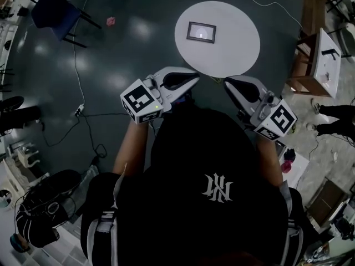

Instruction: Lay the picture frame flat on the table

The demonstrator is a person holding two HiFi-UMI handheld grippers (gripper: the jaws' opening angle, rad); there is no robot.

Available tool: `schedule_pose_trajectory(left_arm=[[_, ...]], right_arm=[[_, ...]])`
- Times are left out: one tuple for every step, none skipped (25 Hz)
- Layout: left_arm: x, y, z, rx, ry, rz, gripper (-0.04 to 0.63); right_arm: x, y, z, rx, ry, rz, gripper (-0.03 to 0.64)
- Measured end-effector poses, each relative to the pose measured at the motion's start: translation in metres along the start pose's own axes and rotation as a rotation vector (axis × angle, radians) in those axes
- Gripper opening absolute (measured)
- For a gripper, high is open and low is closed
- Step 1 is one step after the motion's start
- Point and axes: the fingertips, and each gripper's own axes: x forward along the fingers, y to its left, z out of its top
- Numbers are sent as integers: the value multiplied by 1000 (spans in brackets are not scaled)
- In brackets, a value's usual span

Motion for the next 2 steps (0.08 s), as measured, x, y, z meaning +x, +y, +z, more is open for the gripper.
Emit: schedule_pose_trajectory(left_arm=[[3,-3,-1,-2,-3,4,3],[6,-7,-1,-4,-6,8,3]], right_arm=[[-3,2,0,-4,1,9,0],[-7,4,1,-8,2,17,0]])
